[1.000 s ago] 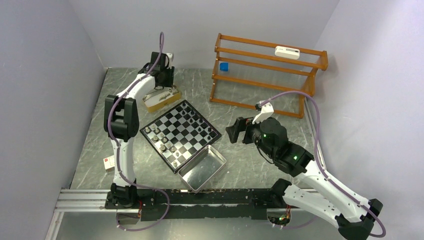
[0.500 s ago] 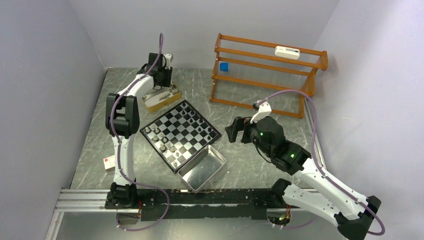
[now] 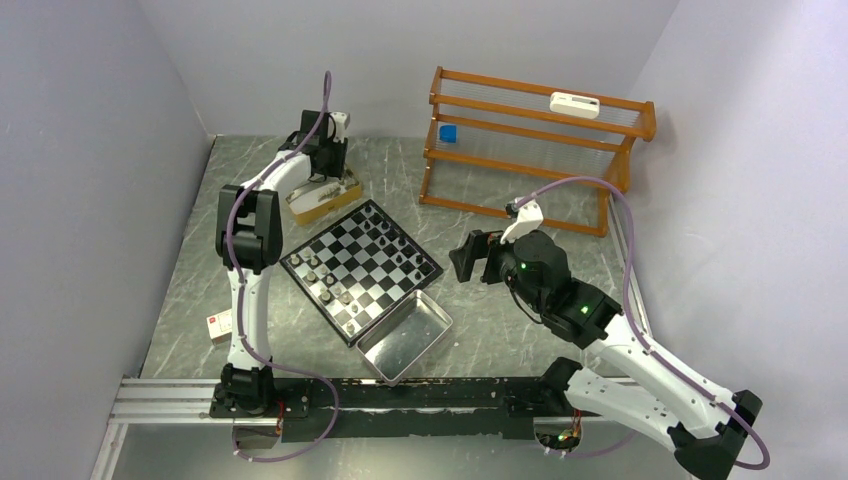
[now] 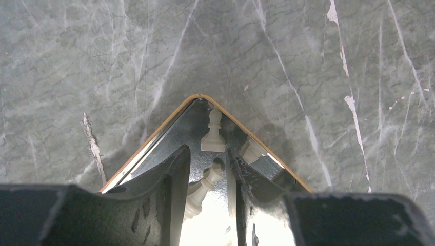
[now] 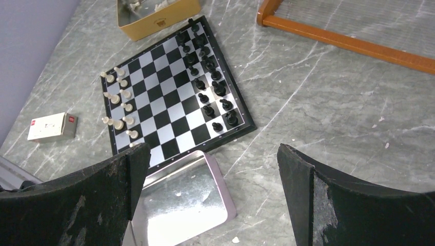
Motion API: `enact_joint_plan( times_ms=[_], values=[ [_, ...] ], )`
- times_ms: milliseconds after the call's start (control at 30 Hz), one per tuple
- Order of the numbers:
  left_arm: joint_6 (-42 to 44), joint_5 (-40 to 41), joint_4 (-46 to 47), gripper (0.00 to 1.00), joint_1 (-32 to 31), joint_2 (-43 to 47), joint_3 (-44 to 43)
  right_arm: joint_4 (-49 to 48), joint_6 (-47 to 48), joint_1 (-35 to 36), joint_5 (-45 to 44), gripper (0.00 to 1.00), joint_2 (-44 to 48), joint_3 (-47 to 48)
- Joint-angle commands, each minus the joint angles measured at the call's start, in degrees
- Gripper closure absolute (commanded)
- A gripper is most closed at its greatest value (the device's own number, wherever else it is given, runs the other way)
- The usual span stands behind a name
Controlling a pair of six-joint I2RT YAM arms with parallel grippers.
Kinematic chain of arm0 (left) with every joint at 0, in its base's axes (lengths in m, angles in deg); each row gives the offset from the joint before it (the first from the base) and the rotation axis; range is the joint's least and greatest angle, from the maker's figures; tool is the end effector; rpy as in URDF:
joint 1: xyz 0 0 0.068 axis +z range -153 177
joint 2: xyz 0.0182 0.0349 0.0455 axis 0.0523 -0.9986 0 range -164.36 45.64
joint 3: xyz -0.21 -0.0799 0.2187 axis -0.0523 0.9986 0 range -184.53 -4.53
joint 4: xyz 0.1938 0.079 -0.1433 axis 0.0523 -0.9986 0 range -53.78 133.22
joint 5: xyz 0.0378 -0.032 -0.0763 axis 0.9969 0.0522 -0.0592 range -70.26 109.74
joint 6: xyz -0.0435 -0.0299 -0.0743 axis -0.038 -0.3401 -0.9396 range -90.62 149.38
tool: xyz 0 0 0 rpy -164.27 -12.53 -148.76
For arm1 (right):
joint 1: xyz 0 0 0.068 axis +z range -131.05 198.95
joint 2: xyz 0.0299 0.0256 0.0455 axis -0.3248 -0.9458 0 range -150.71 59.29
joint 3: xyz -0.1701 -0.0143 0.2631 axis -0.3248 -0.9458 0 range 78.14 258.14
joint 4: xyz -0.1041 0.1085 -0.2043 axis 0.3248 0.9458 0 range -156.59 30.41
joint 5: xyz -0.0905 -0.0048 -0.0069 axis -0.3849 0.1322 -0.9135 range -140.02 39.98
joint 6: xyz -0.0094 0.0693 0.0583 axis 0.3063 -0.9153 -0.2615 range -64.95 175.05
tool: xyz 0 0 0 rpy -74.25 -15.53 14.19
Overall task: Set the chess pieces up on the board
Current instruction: Pick up the chess piece from the storage box.
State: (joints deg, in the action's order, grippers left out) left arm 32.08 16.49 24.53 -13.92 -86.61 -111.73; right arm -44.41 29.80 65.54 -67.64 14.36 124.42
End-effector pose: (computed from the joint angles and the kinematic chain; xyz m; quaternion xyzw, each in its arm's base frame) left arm 0.5665 -0.1141 0.1866 0.1200 0.9115 -0.0542 0.3898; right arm 0.1419 0.1140 0.3413 -0.0651 0.8155 0.2269 0.5283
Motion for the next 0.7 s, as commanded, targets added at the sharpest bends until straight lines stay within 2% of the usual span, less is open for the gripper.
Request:
enact_joint_plan(
  times_ms=[0,667],
  values=[
    [1.25,-1.61,2.69,0.63,0.29,-1.50,-1.15,-0.77,0.73,0.08,-1.69,0.00,0.75,1.58],
    [2.35,-1.51,2.30,0.63,-0.24,-3.96,-1.63,-1.27,1.64,0.07,-2.27,0.00,1.08,1.60]
  ],
)
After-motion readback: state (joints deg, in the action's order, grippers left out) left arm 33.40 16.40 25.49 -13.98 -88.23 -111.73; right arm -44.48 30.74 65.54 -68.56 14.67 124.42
